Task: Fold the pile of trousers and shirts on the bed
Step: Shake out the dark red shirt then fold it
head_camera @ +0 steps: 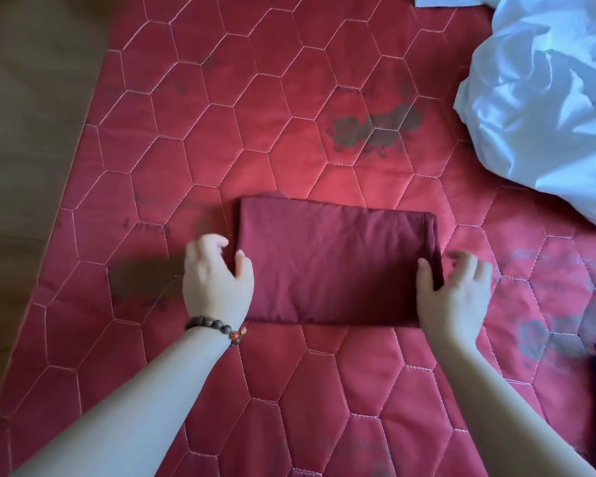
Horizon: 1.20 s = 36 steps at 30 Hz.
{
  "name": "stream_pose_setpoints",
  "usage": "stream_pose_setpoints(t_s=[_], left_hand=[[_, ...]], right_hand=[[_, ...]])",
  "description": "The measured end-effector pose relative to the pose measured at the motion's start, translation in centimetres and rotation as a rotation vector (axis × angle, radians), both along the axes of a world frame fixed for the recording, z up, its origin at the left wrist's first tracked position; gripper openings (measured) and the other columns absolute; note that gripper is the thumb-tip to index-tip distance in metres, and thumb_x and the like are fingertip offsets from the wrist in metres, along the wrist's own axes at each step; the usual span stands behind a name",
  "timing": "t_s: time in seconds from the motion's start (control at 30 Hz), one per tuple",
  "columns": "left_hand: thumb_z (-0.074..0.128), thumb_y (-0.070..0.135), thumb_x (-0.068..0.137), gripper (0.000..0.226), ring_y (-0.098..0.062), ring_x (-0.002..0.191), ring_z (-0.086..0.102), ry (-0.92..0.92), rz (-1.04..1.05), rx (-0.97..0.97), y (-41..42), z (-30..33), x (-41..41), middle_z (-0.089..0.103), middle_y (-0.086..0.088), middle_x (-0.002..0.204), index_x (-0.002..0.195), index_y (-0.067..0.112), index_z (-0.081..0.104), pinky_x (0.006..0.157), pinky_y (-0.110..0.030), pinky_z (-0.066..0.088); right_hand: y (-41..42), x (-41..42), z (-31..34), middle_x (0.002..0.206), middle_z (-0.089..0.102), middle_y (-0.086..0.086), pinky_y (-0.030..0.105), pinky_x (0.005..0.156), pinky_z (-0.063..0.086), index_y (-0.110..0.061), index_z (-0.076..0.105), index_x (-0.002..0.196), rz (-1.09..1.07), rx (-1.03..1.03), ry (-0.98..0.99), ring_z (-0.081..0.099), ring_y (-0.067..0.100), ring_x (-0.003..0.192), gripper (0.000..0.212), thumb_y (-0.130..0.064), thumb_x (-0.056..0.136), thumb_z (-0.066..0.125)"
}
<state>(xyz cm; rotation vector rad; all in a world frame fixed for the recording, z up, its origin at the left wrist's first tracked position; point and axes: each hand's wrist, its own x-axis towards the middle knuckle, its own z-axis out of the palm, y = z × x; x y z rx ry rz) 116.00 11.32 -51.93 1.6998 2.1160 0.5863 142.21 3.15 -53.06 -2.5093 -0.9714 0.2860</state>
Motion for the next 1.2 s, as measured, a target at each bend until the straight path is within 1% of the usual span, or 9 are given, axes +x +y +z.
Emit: stream_pose_setpoints(t_s=[0.1, 0.2, 0.3, 0.5, 0.73, 0.9, 1.0, 1.07, 1.2], left_hand=[[0.057, 0.007, 0.078, 0.027, -0.032, 0.107, 0.055, 0.095, -0.414, 0.237, 0.6, -0.1, 1.6, 0.059, -0.014, 0.113, 0.104, 0.006, 0.064, 0.089, -0.045, 0.045], [0.052, 0.01, 0.085, 0.048, -0.032, 0.139, 0.035, 0.27, -0.738, 0.082, 0.6, -1.9, 3.6, 0.043, -0.012, 0.147, 0.132, 0.008, 0.056, 0.114, -0.049, 0.028], [0.035, 0.025, 0.099, 0.054, -0.023, 0.15, 0.008, 0.463, -0.797, -0.054, 1.1, -4.4, 3.3, 0.013, 0.0, 0.162, 0.151, 0.014, 0.029, 0.121, -0.045, 0.009], [0.037, 0.053, 0.091, 0.065, -0.024, 0.149, 0.009, 0.467, -0.802, -0.014, 2.1, -6.6, 1.2, 0.015, 0.003, 0.162, 0.152, 0.034, 0.024, 0.118, -0.054, 0.011], [0.044, 0.053, 0.088, 0.065, -0.019, 0.15, 0.005, 0.314, -0.744, -0.003, 2.5, -6.7, 0.9, 0.012, 0.0, 0.162, 0.149, 0.033, 0.032, 0.118, -0.055, 0.011], [0.052, 0.049, 0.087, 0.058, -0.04, 0.147, 0.01, 0.236, -0.445, 0.041, 2.2, -6.8, 1.1, 0.008, -0.022, 0.159, 0.142, 0.034, 0.046, 0.12, -0.051, 0.011], [0.061, 0.047, 0.086, 0.057, -0.045, 0.14, 0.026, 0.223, -0.356, 0.03, 1.6, -6.5, 1.5, 0.028, -0.031, 0.149, 0.139, 0.031, 0.051, 0.114, -0.053, 0.025], [0.068, 0.046, 0.083, 0.054, -0.046, 0.126, 0.041, 0.232, -0.314, 0.052, 1.0, -6.0, 1.8, 0.044, -0.028, 0.134, 0.133, 0.028, 0.058, 0.102, -0.055, 0.036], [0.073, 0.044, 0.08, 0.051, -0.04, 0.095, 0.053, 0.148, -0.237, -0.02, 0.0, -4.7, 1.8, 0.05, -0.02, 0.11, 0.127, 0.027, 0.063, 0.084, -0.047, 0.047]], right_hand=[[2.8, -3.2, 0.2, 0.122, 0.055, 0.022, 0.045, 0.097, 0.038, 0.001, 0.06, 0.114, 0.283, 0.153, -0.185, 0.05, 0.039, 0.114, 0.033, -0.016, 0.086, 0.059], [5.2, -8.6, -1.2, 0.135, 0.053, 0.02, 0.049, 0.109, 0.036, 0.002, 0.056, 0.128, 0.69, 0.077, -0.171, 0.047, 0.036, 0.129, 0.044, -0.007, 0.085, 0.059], [5.6, -10.7, -3.6, 0.157, 0.026, 0.009, 0.042, 0.121, 0.01, -0.006, 0.027, 0.15, 0.869, -0.17, -0.164, 0.017, 0.022, 0.147, 0.056, -0.02, 0.097, 0.036], [5.1, -5.2, -5.5, 0.161, 0.015, -0.003, 0.047, 0.12, 0.006, -0.032, 0.021, 0.153, 0.853, -0.232, -0.276, 0.009, 0.017, 0.149, 0.063, -0.055, 0.095, 0.031], [2.7, 0.3, -5.6, 0.16, 0.019, -0.001, 0.053, 0.119, 0.009, -0.039, 0.021, 0.151, 0.58, -0.236, -0.256, 0.011, 0.019, 0.148, 0.058, -0.05, 0.095, 0.03], [2.3, -0.3, -5.5, 0.162, -0.004, 0.013, 0.046, 0.12, 0.0, -0.042, 0.018, 0.151, 0.287, -0.244, -0.179, -0.002, 0.025, 0.149, 0.061, -0.06, 0.094, 0.032], [1.6, -1.4, -5.3, 0.16, 0.008, 0.018, 0.045, 0.12, 0.003, -0.041, 0.025, 0.149, 0.167, -0.252, -0.119, 0.004, 0.028, 0.149, 0.062, -0.06, 0.092, 0.042], [1.2, -2.0, -4.8, 0.156, 0.025, 0.016, 0.046, 0.117, 0.013, -0.039, 0.035, 0.146, 0.158, -0.225, -0.146, 0.019, 0.031, 0.144, 0.059, -0.055, 0.092, 0.049], [0.4, -2.3, -3.9, 0.126, 0.048, 0.015, 0.045, 0.093, 0.038, -0.035, 0.048, 0.139, 0.162, -0.179, -0.12, 0.046, 0.034, 0.108, 0.051, -0.047, 0.091, 0.059]])
